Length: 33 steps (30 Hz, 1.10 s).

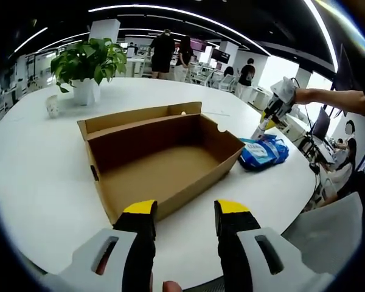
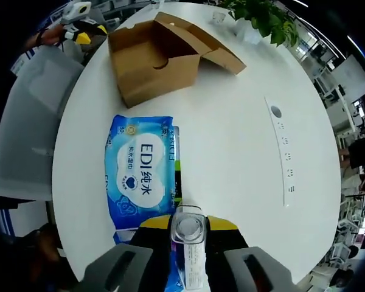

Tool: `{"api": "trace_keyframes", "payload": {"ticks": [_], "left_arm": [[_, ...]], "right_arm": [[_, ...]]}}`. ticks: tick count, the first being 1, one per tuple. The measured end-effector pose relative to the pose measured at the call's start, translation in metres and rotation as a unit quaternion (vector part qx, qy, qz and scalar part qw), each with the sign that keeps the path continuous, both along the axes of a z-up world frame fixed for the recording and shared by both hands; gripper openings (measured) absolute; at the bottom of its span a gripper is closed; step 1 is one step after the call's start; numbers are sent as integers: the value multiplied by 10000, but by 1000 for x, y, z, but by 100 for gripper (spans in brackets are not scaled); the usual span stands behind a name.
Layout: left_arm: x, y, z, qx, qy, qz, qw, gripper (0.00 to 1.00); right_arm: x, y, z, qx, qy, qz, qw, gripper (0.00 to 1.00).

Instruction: Operate the shoe box by opening the lid, removing the specified soft item, and placing it in the target area until the item is outside and the box remains undamaged.

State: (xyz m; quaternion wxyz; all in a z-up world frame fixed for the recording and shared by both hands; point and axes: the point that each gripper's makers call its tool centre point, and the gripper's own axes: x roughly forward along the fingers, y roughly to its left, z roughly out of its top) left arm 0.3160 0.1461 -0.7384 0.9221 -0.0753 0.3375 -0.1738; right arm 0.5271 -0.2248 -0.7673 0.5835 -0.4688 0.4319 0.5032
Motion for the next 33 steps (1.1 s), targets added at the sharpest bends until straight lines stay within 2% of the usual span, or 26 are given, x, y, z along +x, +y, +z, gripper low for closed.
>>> {"api": "trace_keyframes", "payload": {"ticks": [28,33], "left_arm": [[-1,1,1,-10,12,24,10000,38],[-1,1,1,-14,10,32,10000,38]], "right_arm": [[3,-3,-5,-171,65,153,9997,18],[5,-4,-5,-193,64,194,9996,20]]}}
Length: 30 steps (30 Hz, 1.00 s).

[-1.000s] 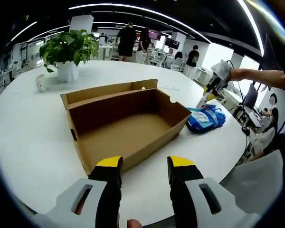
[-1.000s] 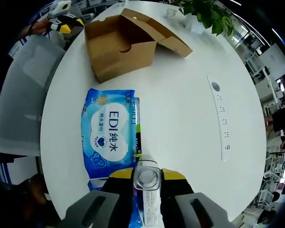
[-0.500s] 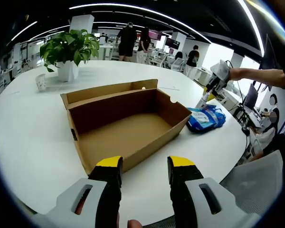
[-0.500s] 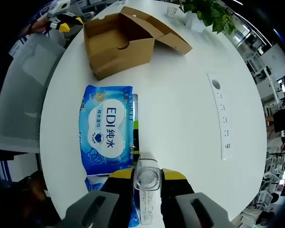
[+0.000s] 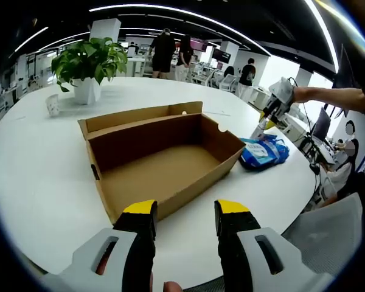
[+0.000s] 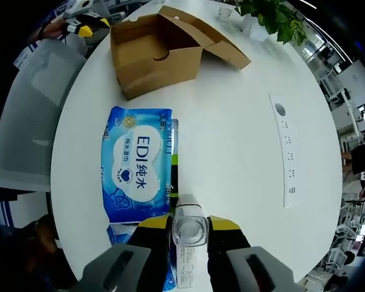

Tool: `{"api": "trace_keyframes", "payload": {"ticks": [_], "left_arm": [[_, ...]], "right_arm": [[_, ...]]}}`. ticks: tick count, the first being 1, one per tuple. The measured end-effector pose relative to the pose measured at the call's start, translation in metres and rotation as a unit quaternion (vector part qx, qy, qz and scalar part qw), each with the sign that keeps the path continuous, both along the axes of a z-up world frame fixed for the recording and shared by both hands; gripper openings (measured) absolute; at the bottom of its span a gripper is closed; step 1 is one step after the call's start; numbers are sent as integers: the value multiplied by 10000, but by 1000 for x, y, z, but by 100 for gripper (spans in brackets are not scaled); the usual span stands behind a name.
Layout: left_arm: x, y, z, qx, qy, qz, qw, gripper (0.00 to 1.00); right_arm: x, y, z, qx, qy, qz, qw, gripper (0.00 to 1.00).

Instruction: Operate the shoe box by opening the lid, removing the specified soft item, and placing it in the target area until the item is outside and the box remains undamaged.

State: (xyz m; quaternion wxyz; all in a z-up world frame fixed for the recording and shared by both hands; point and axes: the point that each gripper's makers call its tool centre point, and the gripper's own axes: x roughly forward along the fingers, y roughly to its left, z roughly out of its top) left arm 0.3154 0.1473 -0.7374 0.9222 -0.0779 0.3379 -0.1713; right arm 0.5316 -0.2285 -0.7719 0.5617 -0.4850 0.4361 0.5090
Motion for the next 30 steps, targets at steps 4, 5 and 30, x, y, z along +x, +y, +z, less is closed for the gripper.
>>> {"api": "trace_keyframes", "payload": {"ticks": [4,5,30], "left_arm": [[0,0,0,-3,0,-1,10000,38],[0,0,0,-4,-1,1,10000,38],[3,-3,7,-213,-145,4,9997,38]], "right_arm": [[3,-1,0,-6,-16,-11,10000,21],[4,-1,0,-5,-40,-18,10000,22],[12,-17,26,132,-468,-531,9974,31]]}}
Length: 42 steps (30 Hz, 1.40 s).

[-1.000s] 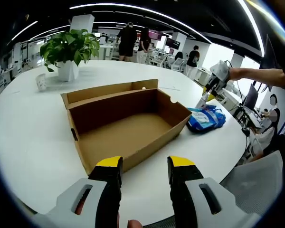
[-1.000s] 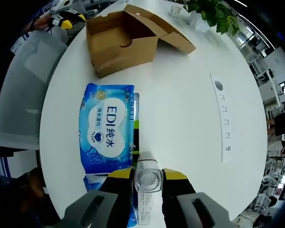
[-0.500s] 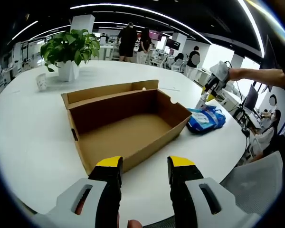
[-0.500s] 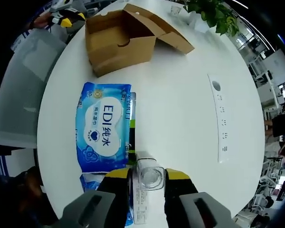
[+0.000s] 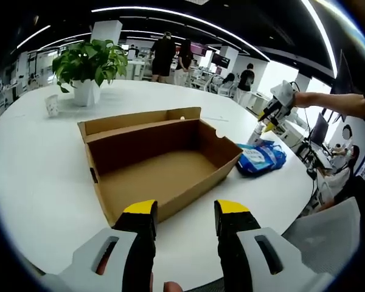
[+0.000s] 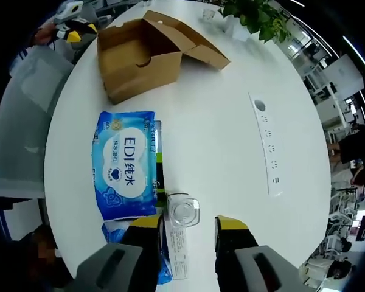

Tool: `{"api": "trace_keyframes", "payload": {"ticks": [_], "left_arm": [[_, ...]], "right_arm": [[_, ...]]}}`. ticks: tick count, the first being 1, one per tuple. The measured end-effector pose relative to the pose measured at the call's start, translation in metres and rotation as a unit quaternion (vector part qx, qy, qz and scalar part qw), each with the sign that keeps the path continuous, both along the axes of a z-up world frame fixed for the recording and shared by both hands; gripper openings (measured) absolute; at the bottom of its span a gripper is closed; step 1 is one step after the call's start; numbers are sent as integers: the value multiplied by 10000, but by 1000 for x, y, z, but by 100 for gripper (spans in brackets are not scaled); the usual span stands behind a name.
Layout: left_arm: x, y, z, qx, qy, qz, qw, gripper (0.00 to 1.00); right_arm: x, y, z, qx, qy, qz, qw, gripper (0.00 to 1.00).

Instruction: Operate the shoe box by opening the lid, removing the specified soft item, and placing it in the target area until the item is outside and the box remains undamaged.

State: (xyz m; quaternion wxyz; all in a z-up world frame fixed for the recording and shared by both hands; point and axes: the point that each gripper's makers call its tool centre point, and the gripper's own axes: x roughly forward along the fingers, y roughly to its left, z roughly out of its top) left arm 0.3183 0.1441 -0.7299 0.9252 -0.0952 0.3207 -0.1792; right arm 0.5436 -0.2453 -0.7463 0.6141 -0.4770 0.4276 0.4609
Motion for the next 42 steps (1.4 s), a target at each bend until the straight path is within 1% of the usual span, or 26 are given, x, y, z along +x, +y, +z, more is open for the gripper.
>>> {"api": "trace_keyframes", "payload": {"ticks": [4,6,10,13,16,18,19,20,21,22,23,25,26,27,28,29,30,31,32,34,36,37,38,39,40,42], "left_arm": [[0,-3,2,-87,-44,-69,9999,38],[0,-4,2,-115,-39,-99,9999,38],[-1,-9,3,-214,-43,-184,9996,38],[-2,-14,3,-243,-37,-264,9994,38],[-4,-19,4,-293,-34,-355,9989,38],[-5,-22,5,-313,-33,-409,9987,38],[-6,-22,5,-317,-32,-421,9986,38],[-6,-24,5,-326,-33,-459,9984,38],[-7,-25,6,-332,-34,-484,9983,38],[-7,-26,6,-342,-33,-514,9981,38],[-8,-27,6,-348,-27,-532,9980,38],[-8,-29,6,-368,-22,-567,9977,38],[-9,-29,6,-378,-18,-580,9976,38],[-9,-30,6,-386,-20,-606,9974,38],[-9,-31,6,-392,-17,-624,9973,38],[-10,-32,6,-402,-10,-646,9971,38],[-10,-32,6,-407,-7,-664,9970,38],[-10,-33,5,-413,-2,-691,9967,38],[-10,-33,5,-415,3,-712,9966,38],[-11,-35,4,-424,20,-761,9962,38],[-11,-36,3,-427,30,-799,9959,38],[-12,-38,3,-435,32,-825,9956,38],[-12,-39,3,-440,36,-841,9955,38],[-13,-40,3,-446,51,-865,9952,38],[-14,-41,3,-449,55,-882,9951,38],[-15,-43,3,-461,62,-916,9947,38]], "right_arm": [[-2,-10,8,125,-141,-440,9989,33],[-5,-13,10,145,-175,-529,9983,33],[-22,-25,17,194,-285,-811,9961,34],[-33,-29,21,440,-328,-1195,9913,34],[-31,-38,23,739,-472,-1662,9822,34],[-35,-39,29,1066,-623,-2021,9715,34],[-39,-37,34,1262,-715,-2199,9647,34],[-42,-38,36,1370,-761,-2318,9600,34],[-46,-37,40,1522,-849,-2503,9524,34],[-48,-37,42,1615,-909,-2613,9473,33],[-52,-36,46,1787,-980,-2799,9381,33],[-58,-33,50,2051,-1058,-3043,9242,33],[-59,-31,53,2261,-1108,-3195,9135,33],[-61,-30,55,2389,-1134,-3302,9061,33],[-66,-27,59,2577,-1181,-3468,8941,33],[-68,-26,62,2705,-1219,-3568,8858,33],[-72,-24,65,2873,-1239,-3690,8752,33],[-74,-22,66,2964,-1249,-3754,8692,33],[-77,-21,67,3092,-1260,-3850,8604,33],[-83,-18,68,3230,-1254,-3923,8521,33],[-93,-9,67,3469,-1083,-4034,8397,34],[-98,-6,65,3612,-1028,-4146,8289,34],[-100,-4,65,3687,-1036,-4219,8218,34],[-105,-2,62,3735,-1015,-4266,8175,34],[-108,-1,60,3734,-1003,-4274,8172,34],[-116,4,55,3814,-954,-4370,8090,34]]}}
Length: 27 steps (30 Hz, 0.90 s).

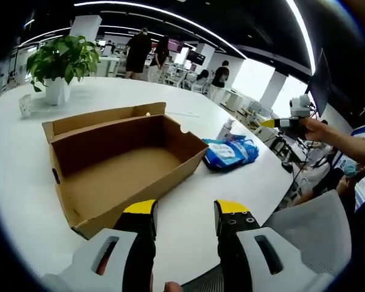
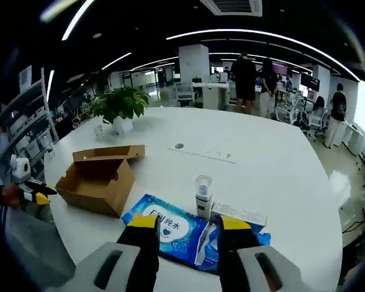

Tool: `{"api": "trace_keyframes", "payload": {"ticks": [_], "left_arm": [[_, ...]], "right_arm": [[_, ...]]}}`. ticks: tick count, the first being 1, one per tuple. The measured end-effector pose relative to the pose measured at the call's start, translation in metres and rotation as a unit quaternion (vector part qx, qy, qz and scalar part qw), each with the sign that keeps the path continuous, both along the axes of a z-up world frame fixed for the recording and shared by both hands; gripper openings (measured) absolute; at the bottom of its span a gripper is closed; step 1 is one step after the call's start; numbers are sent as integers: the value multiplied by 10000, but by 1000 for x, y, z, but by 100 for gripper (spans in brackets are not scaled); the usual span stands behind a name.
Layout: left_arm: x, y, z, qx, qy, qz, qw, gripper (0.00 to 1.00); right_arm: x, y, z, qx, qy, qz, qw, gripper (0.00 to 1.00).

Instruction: Operate the shoe box by opening the lid, removing the specified soft item, and placing it in the target area until the item is outside and the box remains undamaged.

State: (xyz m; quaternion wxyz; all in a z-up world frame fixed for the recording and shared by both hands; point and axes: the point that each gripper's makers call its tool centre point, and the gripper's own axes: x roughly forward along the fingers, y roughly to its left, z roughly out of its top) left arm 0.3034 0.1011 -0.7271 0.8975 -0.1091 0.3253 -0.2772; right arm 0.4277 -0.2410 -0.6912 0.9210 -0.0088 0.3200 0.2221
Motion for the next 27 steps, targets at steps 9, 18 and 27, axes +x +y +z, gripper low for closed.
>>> {"api": "trace_keyframes", "payload": {"ticks": [9,18,27], "left_arm": [[2,3,1,-190,37,101,9998,37],[4,2,2,-290,39,143,9995,37],[8,4,2,-333,19,199,9992,37]], "right_arm": [[-30,27,-21,528,50,-431,9977,35],[-57,75,-37,903,168,-455,9947,35],[-69,109,-40,1013,151,-257,9944,36]]}}
